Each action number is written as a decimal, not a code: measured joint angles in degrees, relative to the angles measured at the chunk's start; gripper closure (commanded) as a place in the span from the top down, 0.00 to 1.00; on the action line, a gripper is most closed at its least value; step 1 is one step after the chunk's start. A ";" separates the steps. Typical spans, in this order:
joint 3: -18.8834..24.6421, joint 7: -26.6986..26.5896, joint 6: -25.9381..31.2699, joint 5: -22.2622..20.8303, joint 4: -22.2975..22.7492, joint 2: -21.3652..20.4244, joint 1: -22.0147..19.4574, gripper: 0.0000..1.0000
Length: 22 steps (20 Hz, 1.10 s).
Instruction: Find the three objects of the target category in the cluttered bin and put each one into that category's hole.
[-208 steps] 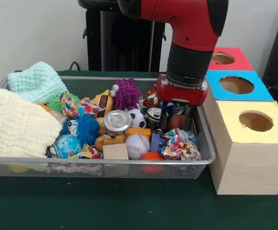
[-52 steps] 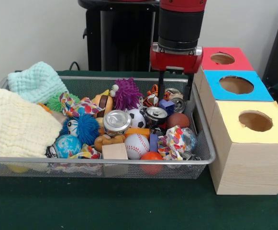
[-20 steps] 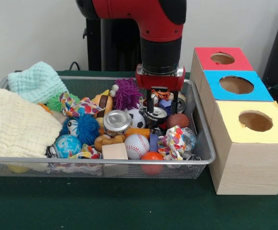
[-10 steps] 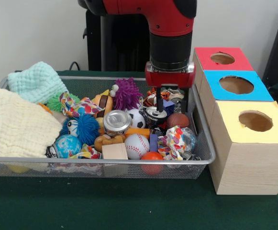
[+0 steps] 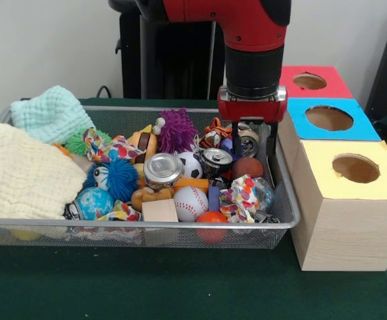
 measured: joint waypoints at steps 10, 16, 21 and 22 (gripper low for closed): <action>-0.64 0.00 -0.09 0.05 -2.25 3.32 1.67 1.00; -1.07 0.00 -0.20 0.00 -3.48 4.24 1.66 1.00; -1.16 0.00 -0.20 0.00 -4.56 5.40 1.64 1.00; -1.16 0.00 -0.20 0.00 -4.80 5.55 1.62 1.00</action>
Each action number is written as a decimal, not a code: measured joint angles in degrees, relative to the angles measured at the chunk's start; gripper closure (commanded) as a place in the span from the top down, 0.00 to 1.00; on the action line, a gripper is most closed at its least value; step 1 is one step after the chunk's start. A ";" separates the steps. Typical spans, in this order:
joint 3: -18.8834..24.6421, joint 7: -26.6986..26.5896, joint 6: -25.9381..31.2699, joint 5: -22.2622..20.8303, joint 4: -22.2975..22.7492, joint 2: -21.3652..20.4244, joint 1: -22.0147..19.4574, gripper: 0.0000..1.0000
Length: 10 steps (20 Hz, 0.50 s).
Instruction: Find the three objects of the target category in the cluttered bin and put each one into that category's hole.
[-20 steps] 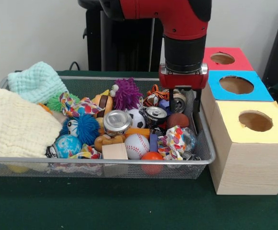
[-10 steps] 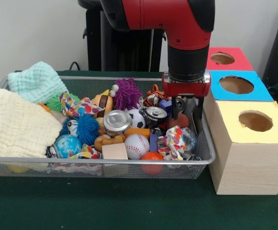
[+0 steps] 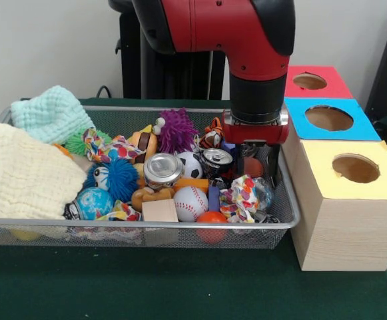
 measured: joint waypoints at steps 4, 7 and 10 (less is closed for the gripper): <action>-0.15 0.00 0.00 0.00 -0.91 0.48 -0.02 1.00; -0.37 0.00 0.00 0.00 -1.66 0.84 -0.01 1.00; -0.60 0.00 0.01 0.01 -2.13 1.04 0.02 1.00</action>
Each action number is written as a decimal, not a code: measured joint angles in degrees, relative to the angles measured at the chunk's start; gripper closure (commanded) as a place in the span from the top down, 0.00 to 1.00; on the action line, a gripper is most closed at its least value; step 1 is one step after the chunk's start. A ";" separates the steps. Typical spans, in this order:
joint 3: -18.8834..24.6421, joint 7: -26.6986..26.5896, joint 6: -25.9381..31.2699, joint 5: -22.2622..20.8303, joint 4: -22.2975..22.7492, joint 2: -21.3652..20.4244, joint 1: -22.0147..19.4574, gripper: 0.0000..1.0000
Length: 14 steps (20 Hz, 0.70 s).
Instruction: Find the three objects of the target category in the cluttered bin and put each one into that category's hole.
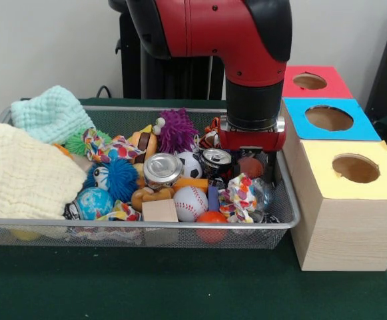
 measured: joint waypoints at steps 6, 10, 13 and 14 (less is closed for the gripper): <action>-0.45 0.00 0.00 0.01 -2.19 1.00 0.37 1.00; -0.61 0.00 0.00 -0.01 -4.81 2.55 0.82 1.00; -1.19 0.00 0.01 -0.03 -7.38 4.38 1.31 1.00; -1.42 0.00 0.00 -0.02 -8.20 5.07 1.43 1.00</action>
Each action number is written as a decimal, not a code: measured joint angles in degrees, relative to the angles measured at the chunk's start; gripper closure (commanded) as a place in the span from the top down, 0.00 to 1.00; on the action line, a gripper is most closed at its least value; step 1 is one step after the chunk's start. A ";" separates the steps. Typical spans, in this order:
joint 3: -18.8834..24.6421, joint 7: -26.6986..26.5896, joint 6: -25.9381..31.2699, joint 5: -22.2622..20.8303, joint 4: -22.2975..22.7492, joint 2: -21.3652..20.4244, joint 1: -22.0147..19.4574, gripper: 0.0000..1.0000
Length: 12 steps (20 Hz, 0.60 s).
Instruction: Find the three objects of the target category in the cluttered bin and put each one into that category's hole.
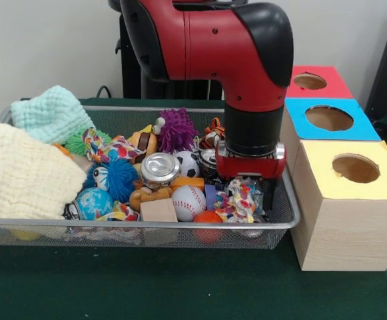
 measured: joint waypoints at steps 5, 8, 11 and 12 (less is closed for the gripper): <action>-0.67 0.00 0.38 0.00 -2.90 2.45 0.22 1.00; -0.79 0.00 1.82 0.01 -4.62 3.40 0.31 1.00; -0.82 0.00 4.63 -0.03 -5.89 3.61 0.57 1.00; -0.83 0.00 5.58 -0.04 -6.29 3.68 0.66 0.00</action>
